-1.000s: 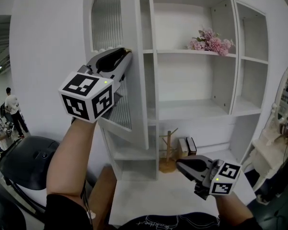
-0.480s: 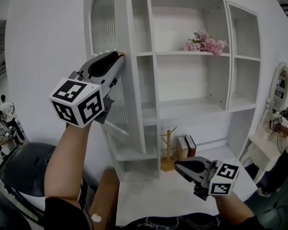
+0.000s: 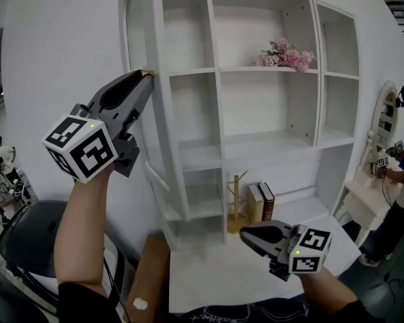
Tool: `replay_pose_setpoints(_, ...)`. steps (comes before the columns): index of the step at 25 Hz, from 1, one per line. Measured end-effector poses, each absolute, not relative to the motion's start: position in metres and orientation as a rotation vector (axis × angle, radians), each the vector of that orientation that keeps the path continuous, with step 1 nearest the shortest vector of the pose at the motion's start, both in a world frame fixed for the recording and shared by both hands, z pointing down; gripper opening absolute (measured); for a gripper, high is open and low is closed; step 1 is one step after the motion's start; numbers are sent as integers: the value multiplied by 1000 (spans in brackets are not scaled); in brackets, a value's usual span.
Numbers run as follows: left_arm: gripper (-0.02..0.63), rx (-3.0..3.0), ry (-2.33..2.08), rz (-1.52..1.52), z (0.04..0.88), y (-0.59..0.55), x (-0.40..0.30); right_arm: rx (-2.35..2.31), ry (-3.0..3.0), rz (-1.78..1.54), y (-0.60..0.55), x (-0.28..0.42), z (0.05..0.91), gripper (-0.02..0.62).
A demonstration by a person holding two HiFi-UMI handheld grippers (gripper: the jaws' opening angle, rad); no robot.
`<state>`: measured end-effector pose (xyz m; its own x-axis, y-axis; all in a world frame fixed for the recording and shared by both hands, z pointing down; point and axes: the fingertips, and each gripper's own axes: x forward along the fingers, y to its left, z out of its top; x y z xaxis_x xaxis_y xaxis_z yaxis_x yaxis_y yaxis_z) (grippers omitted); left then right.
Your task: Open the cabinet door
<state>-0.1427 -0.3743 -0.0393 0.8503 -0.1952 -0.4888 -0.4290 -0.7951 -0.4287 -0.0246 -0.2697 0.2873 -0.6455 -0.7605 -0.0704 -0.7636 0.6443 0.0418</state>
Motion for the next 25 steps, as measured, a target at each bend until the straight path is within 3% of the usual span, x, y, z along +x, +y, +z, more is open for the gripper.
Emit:
replay_pose_setpoints(7,78,-2567,392,650,-38,-371,-193,-1291,2824,89,-259,-65,297,6)
replay_pose_setpoints(25,80,-2696,205,897,-37,-401,-284,-1332,2854,-26,-253,-91,323,6)
